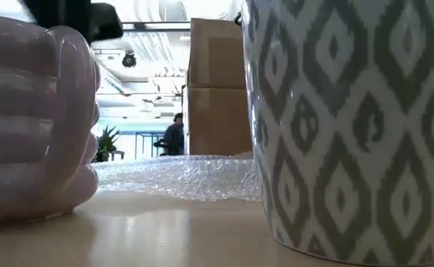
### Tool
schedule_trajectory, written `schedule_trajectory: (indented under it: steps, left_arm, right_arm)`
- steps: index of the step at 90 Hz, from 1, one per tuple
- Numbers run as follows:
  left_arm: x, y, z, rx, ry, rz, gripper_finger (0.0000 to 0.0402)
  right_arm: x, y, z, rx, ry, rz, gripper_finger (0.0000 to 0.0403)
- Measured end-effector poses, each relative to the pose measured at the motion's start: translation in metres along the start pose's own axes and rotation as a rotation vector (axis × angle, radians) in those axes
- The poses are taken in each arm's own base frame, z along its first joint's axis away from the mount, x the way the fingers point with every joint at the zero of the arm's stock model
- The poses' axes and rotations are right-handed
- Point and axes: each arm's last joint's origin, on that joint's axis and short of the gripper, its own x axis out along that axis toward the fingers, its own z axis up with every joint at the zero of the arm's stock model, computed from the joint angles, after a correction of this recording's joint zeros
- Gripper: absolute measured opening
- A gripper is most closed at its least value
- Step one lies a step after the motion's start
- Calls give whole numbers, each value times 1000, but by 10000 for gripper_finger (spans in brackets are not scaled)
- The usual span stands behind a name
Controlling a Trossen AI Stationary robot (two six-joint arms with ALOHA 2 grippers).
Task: Wrap mug
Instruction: Wrap the purple mug with the left bubble wrap
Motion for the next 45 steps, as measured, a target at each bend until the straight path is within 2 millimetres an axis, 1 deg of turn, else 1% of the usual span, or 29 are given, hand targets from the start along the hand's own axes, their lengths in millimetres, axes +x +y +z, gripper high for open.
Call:
schedule_trajectory:
  steps: [20,28,36,45]
  left_arm:
    - [19,-1,0,2,52,33,139]
    - [25,1,1,-1,62,44,124]
    - [29,2,2,8,58,66,92]
    - [28,3,3,18,61,68,33]
  right_arm:
    - [0,0,0,-9,2,1,2]
    - [0,0,1,-10,-3,1,2]
    - [0,0,1,-13,-6,1,2]
    - [0,0,2,-12,-14,2,2]
